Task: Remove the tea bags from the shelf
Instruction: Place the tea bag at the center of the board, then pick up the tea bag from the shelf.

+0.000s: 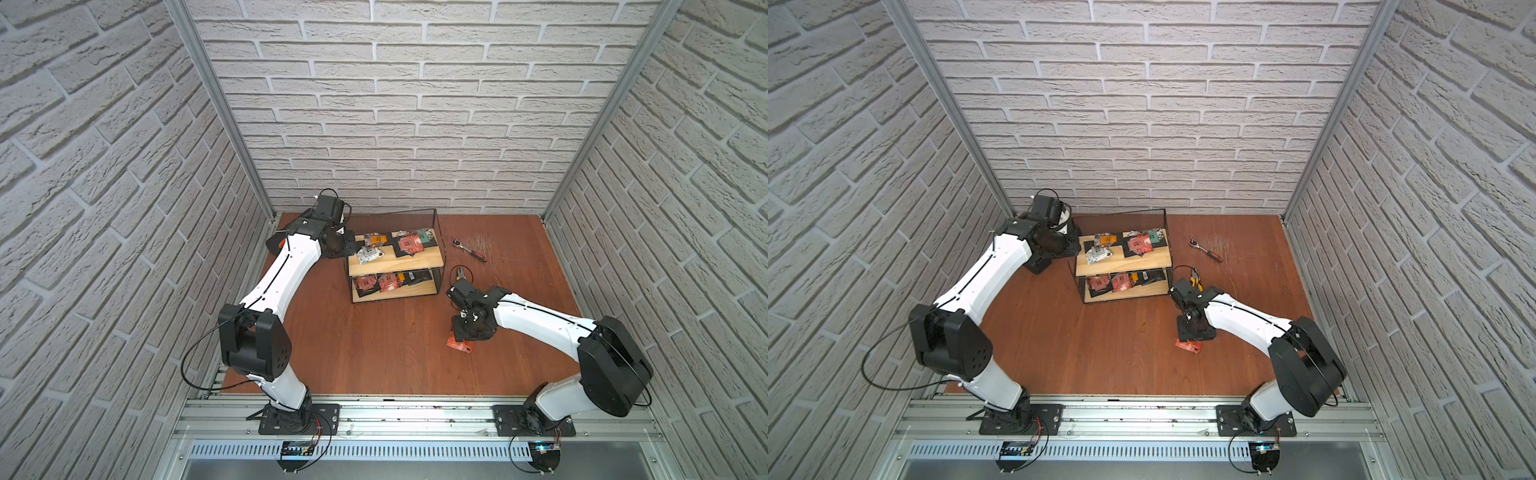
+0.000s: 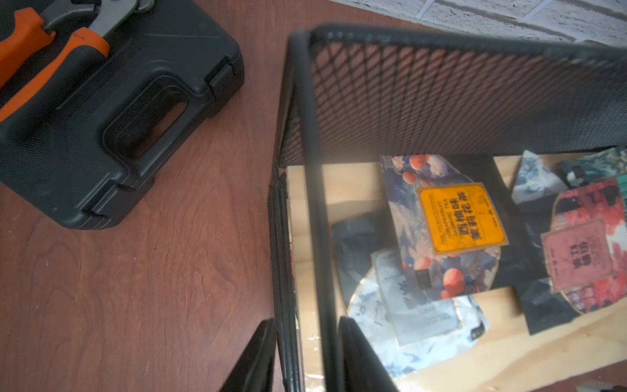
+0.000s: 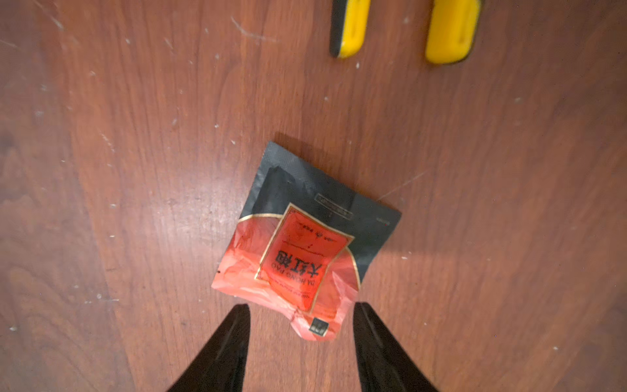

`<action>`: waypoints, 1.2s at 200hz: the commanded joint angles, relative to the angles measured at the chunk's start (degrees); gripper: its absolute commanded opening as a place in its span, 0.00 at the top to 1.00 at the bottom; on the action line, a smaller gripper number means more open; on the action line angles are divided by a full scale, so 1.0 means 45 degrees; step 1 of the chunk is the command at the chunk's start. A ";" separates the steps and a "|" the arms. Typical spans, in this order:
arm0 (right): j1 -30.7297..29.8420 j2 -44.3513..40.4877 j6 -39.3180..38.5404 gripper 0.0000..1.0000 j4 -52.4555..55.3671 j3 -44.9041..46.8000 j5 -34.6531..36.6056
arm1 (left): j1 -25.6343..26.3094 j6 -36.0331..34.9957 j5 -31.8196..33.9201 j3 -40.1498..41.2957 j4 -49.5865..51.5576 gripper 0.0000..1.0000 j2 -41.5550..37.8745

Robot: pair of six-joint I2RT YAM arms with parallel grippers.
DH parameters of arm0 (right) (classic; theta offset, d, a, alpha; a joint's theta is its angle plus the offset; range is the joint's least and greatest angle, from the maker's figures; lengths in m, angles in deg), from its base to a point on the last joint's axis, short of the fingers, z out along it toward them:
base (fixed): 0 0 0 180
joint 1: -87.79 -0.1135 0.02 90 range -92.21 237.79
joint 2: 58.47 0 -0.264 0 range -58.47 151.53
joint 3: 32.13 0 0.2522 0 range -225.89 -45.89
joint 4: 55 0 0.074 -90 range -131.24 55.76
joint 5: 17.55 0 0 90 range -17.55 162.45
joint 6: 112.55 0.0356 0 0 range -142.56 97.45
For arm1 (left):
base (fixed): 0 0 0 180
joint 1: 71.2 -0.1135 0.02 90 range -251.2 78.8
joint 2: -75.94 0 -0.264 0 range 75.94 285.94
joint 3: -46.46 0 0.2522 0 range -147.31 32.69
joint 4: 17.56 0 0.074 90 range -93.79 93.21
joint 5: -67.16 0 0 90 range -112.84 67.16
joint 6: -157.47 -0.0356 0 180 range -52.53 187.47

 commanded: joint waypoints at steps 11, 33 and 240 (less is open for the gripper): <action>-0.0495 -0.1740 -0.0207 0.42 0.1506 -0.1752 0.1889 | -0.0037 -0.0215 -0.0029 -0.0241 -0.0134 0.64 0.0169; -0.1106 -0.2023 -0.0615 0.41 0.2249 -0.3288 0.2836 | -0.0029 -0.0196 -0.0058 -0.0260 -0.0174 0.64 0.0214; -0.1079 0.8696 -0.2606 0.36 0.3731 -1.8513 0.2524 | -0.0039 -0.0254 -0.0087 -0.0241 -0.0114 0.64 0.0163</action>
